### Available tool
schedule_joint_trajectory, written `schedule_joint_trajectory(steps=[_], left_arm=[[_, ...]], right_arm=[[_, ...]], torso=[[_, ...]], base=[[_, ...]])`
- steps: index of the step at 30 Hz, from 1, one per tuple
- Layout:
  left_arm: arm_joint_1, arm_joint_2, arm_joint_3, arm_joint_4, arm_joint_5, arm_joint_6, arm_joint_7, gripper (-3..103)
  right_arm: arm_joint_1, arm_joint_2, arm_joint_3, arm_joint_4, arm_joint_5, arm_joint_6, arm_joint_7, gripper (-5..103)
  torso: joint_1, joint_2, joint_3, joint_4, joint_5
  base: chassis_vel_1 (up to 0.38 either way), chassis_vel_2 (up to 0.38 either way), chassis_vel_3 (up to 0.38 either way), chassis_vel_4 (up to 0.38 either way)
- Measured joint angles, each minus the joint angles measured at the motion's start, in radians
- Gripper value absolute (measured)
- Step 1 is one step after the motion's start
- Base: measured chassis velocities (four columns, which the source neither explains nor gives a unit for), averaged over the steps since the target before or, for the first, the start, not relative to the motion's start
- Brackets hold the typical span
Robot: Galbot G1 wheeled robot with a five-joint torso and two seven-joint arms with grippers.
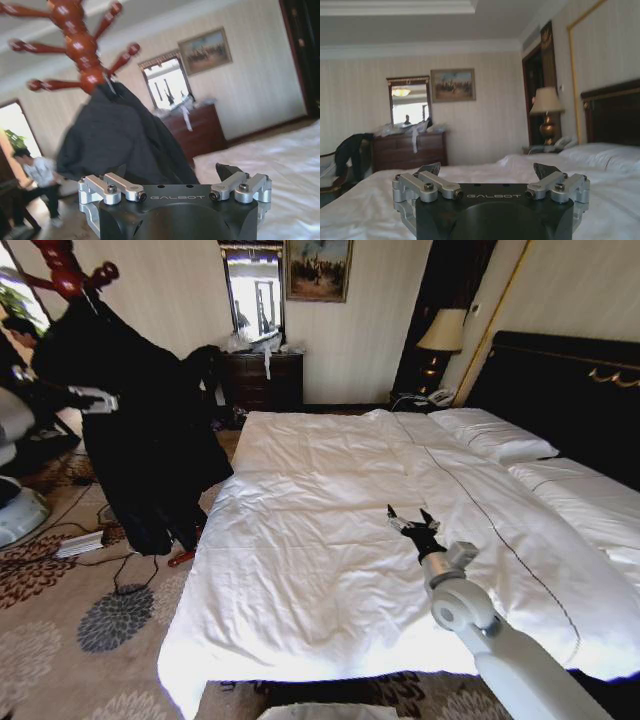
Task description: Pick up the clothes from the bed and hang them on the clothes hanger.
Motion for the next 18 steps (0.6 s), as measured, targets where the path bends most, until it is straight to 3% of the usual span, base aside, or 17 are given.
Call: schedule_joint_trajectory(steps=[2,4,6,7,8,10,12,13,14,16,18], left_arm=[[-0.030,0.049,0.042,-0.009,0.032,-0.039,-0.013,100],[-0.035,0.066,0.045,-0.017,0.034,-0.043,-0.034,100],[-0.036,0.100,0.037,-0.052,0.019,-0.032,-0.095,100],[-0.035,0.134,0.021,-0.100,-0.005,-0.005,-0.167,100],[-0.035,0.134,0.021,-0.100,-0.005,-0.005,-0.167,100],[-0.039,0.217,-0.023,-0.233,-0.055,0.064,-0.336,100],[-0.069,0.281,-0.045,-0.346,-0.075,0.065,-0.466,100],[-0.104,0.303,-0.033,-0.391,-0.084,0.050,-0.496,100],[-0.104,0.303,-0.033,-0.391,-0.084,0.050,-0.496,100],[-0.208,0.338,0.052,-0.430,-0.101,0.015,-0.493,100],[-0.406,0.404,0.287,-0.440,-0.076,-0.019,-0.448,100]], right_arm=[[-0.062,0.015,0.058,0.040,-0.062,0.031,0.003,100],[-0.078,0.024,0.075,0.052,-0.089,0.040,0.007,100],[-0.094,0.037,0.092,0.068,-0.126,0.048,0.018,100],[-0.101,0.049,0.106,0.079,-0.154,0.048,0.029,100],[-0.101,0.049,0.106,0.079,-0.154,0.048,0.029,100],[-0.115,0.069,0.135,0.102,-0.207,0.047,0.049,100],[-0.119,0.093,0.151,0.111,-0.264,0.050,0.056,100],[-0.118,0.108,0.153,0.111,-0.291,0.058,0.056,100],[-0.118,0.108,0.153,0.111,-0.291,0.058,0.056,100],[-0.111,0.140,0.150,0.111,-0.322,0.072,0.055,100],[-0.101,0.172,0.136,0.102,-0.331,0.086,0.054,100]], torso=[[0.000,0.000,0.000,0.0009,0.0000],[0.000,0.000,0.000,0.0010,-0.0008],[0.000,0.000,0.000,0.0003,-0.0010],[0.000,0.000,0.000,0.0003,-0.0004],[0.000,0.000,0.000,0.0003,-0.0004],[0.000,0.000,0.000,0.0008,0.0005],[0.000,0.000,0.000,0.0011,0.0003],[0.000,0.000,0.000,0.0010,0.0002],[0.000,0.000,0.000,0.0010,0.0002],[0.000,0.000,0.000,0.0007,0.0005],[0.000,0.000,0.000,-0.0002,0.0006]], base=[[0.000,0.000,0.000,0.000],[0.000,0.000,0.000,0.000],[0.000,0.000,0.000,0.000],[0.000,0.000,0.000,0.000],[0.000,0.000,0.000,0.000],[0.000,0.000,0.000,0.000],[0.000,0.000,0.000,0.000],[0.000,0.000,0.000,0.000],[0.000,0.000,0.000,0.000],[0.000,0.000,0.000,0.000],[0.000,0.000,0.000,0.000]])
